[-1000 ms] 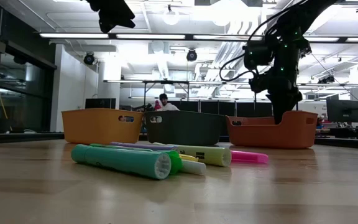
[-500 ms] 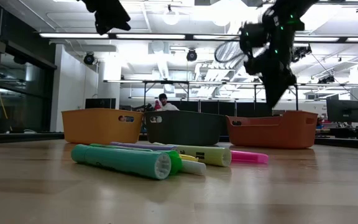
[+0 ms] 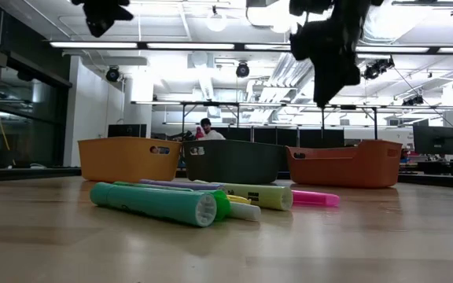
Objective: Pick & Place Markers
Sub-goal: Put the pink pen into the yellow bin
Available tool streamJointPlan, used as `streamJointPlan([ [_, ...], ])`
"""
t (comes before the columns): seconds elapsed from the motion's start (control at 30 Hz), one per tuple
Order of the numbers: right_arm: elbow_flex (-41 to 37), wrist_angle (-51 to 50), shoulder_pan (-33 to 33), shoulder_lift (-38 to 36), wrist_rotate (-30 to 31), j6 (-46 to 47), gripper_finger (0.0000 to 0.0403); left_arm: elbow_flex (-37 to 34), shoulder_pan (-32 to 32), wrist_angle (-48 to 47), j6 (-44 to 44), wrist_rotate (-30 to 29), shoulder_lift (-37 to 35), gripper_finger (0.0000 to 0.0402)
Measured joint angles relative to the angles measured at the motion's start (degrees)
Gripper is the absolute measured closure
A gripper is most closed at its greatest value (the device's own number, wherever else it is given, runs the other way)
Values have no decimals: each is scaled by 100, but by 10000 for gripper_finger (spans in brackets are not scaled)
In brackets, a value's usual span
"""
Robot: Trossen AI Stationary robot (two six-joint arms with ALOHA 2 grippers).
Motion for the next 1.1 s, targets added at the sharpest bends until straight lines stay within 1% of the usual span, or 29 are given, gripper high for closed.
streamJointPlan([
  [0.07,0,109,391,1,205,271,304,-233,0,182,-85,131,-259,276],
  [0.27,0,622,1454,61,649,1074,304,-740,2,130,-177,404,-760,276],
  [0.4,0,1028,2046,337,906,1332,304,-990,0,141,-178,606,-923,276],
  [0.5,0,1267,2374,716,944,1350,304,-1118,0,138,-176,778,-1020,276],
  [0.63,-2,1727,2656,1300,804,1352,304,-1139,0,53,-86,972,-1097,276],
  [0.83,-2,2675,2840,2045,530,1310,304,-1139,1,48,54,1133,-1093,276],
  [0.97,-9,2634,2836,2295,176,1493,300,-1139,2,-58,137,1182,-1093,276],
  [1.03,-9,2640,2837,2317,39,1509,290,-1139,2,-150,180,1179,-1093,276],
  [1.1,-9,2644,2837,2317,23,1552,278,-1139,2,-219,218,1179,-1093,276],
])
